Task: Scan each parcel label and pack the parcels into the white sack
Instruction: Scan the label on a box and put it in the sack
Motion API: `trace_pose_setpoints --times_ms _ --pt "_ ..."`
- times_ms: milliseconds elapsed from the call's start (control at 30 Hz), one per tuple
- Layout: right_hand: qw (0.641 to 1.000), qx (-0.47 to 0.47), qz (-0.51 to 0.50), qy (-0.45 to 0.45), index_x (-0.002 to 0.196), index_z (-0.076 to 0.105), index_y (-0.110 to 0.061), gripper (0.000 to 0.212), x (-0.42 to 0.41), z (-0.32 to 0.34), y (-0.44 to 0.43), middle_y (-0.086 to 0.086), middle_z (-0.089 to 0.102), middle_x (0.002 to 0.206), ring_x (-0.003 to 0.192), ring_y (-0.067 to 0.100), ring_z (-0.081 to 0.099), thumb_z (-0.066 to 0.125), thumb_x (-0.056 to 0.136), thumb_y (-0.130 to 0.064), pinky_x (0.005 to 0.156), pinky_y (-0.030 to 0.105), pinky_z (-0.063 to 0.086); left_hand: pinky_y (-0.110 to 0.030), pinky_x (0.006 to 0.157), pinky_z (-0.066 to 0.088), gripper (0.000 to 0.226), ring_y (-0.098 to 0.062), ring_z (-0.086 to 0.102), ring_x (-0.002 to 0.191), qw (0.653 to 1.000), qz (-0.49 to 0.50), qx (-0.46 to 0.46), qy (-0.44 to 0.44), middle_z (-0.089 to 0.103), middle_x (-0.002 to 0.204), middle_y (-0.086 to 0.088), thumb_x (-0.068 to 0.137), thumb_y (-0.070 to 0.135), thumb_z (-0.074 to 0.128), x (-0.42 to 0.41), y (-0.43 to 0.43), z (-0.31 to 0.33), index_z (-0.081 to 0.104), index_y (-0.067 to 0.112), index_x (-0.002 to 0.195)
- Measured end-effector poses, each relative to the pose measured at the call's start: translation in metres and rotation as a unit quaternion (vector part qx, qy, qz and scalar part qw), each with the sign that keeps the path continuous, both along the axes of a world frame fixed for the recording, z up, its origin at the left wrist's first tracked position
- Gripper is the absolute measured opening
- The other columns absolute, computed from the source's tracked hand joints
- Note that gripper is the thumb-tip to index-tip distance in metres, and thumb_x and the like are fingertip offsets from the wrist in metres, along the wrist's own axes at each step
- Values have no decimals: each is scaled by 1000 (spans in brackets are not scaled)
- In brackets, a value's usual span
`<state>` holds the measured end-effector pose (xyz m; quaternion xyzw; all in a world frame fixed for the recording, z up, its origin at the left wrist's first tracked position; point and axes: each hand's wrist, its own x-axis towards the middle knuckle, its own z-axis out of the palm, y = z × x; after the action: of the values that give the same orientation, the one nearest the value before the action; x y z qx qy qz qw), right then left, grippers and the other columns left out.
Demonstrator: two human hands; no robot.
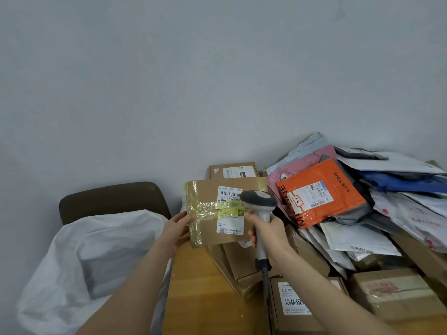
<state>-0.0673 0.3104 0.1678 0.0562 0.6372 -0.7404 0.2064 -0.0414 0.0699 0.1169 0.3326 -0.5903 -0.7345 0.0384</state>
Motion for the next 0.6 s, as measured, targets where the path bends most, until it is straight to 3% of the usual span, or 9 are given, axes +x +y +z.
trace_pose_setpoints --times_ms 300,600 --pt "999 33 7 8 82 59 -1 5 17 -2 -6 4 54 50 43 13 47 60 84 -5 46 26 44 -34 74 53 34 -22 63 88 1000 3 -4 5 67 100 -7 85 15 68 2 3 -7 56 18 118" --pt "1000 20 9 8 77 58 -1 7 25 3 -7 4 53 50 41 12 46 58 83 -4 45 26 43 -32 70 53 31 -21 63 86 1000 10 -4 8 67 98 -7 86 15 67 2 4 -8 56 19 115"
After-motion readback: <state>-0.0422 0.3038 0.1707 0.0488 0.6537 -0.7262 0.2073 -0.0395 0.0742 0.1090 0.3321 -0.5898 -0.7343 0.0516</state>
